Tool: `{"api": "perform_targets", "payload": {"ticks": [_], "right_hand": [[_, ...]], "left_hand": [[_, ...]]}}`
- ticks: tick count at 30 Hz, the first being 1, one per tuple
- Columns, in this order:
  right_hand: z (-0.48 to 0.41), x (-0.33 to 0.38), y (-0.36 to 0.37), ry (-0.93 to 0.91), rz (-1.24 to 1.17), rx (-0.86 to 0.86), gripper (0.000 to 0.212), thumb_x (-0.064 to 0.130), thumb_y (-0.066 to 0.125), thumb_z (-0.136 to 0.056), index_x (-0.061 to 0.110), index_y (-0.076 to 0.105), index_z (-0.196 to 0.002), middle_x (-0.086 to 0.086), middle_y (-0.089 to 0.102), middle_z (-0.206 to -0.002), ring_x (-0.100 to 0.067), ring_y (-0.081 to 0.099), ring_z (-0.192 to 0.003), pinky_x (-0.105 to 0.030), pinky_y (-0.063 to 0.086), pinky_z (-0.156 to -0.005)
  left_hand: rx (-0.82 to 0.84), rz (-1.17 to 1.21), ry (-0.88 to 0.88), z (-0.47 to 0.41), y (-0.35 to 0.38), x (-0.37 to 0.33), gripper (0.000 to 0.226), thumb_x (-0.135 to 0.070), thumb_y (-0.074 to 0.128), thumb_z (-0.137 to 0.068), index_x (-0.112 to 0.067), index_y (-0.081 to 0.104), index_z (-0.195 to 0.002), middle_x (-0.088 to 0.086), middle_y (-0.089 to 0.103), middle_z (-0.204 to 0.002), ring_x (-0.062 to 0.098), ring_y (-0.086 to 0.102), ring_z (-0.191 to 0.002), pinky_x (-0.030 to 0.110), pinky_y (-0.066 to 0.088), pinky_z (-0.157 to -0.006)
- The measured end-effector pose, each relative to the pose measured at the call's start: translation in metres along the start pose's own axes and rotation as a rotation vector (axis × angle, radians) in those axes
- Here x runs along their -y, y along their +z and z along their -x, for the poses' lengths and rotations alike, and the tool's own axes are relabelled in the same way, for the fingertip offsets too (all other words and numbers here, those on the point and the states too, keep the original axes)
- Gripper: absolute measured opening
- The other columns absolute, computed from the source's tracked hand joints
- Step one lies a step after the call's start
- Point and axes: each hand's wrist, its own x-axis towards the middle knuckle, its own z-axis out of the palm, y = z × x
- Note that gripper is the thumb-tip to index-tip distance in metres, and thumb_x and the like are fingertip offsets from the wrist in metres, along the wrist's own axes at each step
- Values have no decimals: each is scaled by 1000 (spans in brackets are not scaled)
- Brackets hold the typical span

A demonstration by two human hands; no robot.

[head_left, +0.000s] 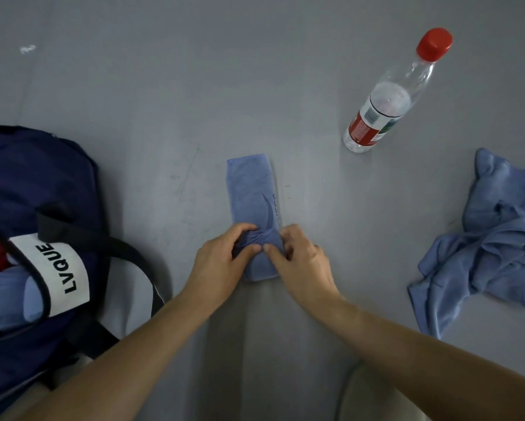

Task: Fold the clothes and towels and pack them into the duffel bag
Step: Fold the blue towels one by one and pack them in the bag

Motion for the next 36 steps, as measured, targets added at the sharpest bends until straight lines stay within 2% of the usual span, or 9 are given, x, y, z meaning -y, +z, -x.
{"api": "perform_targets", "payload": {"ticks": [3,5,7,13,16,19,25,31,36], "right_hand": [[11,-16,-4,-458,260,-120,43,32,56,-98,24,51,-140,1,51,-142,-23,54,-122,-37,50,-96],[14,-29,-6,-667,496,-107,52,35,49,-101,16,45,-149,-5,38,-157,-30,45,-138,-42,46,-105],[13,-38,-6,-670,646,-26,65,46,48,-98,15,36,-154,-4,29,-162,-32,35,-145,-45,41,-110],[1,-38,-4,-647,740,-1,75,50,59,-90,13,39,-152,-4,34,-160,-34,40,-142,-47,41,-110],[0,-37,-3,-647,734,11,68,46,49,-95,15,36,-154,-2,33,-160,-32,39,-143,-45,39,-111],[-3,-32,-10,-651,693,36,69,41,54,-92,15,37,-153,-1,36,-159,-30,41,-141,-44,39,-110],[-3,-19,-22,-538,378,87,71,22,72,-74,14,53,-141,-6,60,-134,-28,52,-127,-41,46,-104],[9,-25,-28,-282,156,206,43,45,69,-85,31,54,-123,-1,60,-113,-18,62,-100,-20,45,-84],[19,-23,-17,-116,105,154,43,55,60,-89,37,48,-126,3,62,-104,-18,63,-97,-29,51,-82]], "left_hand": [[-2,-12,20,-7,3,0,24,-41,68,-91,-36,63,-115,-18,71,-96,-2,64,-87,15,47,-75],[-35,-119,75,-8,4,2,29,-44,68,-90,-34,63,-117,-16,69,-103,2,63,-90,21,49,-78],[-117,-226,142,-6,6,3,36,-39,71,-89,-29,62,-123,-9,62,-115,12,61,-97,30,51,-81],[-216,-564,613,8,17,16,34,-15,62,-99,-8,65,-132,5,63,-134,28,58,-125,44,48,-100],[-21,-637,541,18,14,33,61,-45,44,-104,-10,40,-153,4,39,-159,24,30,-149,43,30,-120],[90,-685,483,18,9,39,87,-62,53,-93,-14,21,-159,-1,22,-165,22,18,-153,43,18,-123],[69,-404,268,12,2,25,71,-49,63,-90,-31,36,-152,0,49,-150,25,47,-135,45,44,-110],[184,-271,134,19,-11,22,46,-69,45,-83,-44,53,-121,-15,58,-102,1,56,-90,24,49,-78],[164,-172,73,14,-7,15,41,-71,42,-84,-44,45,-115,-18,63,-92,0,60,-80,20,47,-67]]}}
